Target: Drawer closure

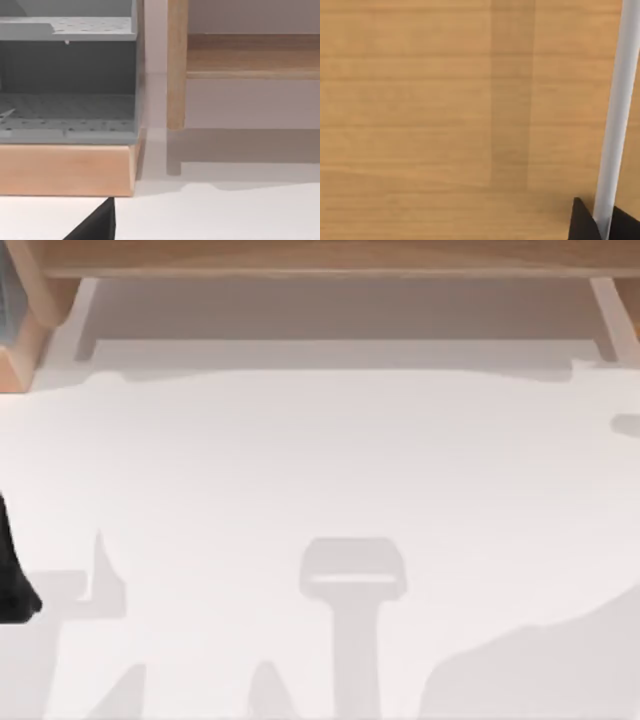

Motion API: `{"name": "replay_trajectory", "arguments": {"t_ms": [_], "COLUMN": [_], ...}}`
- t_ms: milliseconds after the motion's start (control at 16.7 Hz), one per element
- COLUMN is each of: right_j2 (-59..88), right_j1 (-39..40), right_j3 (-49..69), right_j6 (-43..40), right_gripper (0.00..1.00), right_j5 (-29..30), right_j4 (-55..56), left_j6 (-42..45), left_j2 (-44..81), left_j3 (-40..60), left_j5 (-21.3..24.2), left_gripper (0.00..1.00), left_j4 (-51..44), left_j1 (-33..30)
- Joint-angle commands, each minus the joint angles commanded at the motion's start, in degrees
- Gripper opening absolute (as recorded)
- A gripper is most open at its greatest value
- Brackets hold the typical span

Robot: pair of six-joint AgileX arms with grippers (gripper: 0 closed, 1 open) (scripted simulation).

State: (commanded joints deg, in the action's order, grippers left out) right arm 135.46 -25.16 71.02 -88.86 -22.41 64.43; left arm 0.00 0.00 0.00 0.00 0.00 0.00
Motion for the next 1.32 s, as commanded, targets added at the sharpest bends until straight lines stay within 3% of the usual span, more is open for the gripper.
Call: {"name": "replay_trajectory", "arguments": {"t_ms": [300, 1080, 1320], "right_j2": [0.46, 0.46, 0.46], "right_j1": [0.24, 0.24, 0.24], "right_j3": [0.89, 0.89, 0.89], "right_j6": [-0.01, -0.01, -0.01], "right_gripper": [0.00, 0.98, 1.00], "right_j5": [0.26, 0.26, 0.26], "right_j4": [-0.63, -0.63, -0.63], "left_j6": [0.00, 0.00, 0.00], "left_j2": [0.00, 0.00, 0.00], "left_j3": [0.00, 0.00, 0.00], "left_j5": [0.00, 0.00, 0.00], "left_gripper": [1.00, 1.00, 1.00], "left_j4": [0.00, 0.00, 0.00], "left_j1": [0.00, 0.00, 0.00]}}
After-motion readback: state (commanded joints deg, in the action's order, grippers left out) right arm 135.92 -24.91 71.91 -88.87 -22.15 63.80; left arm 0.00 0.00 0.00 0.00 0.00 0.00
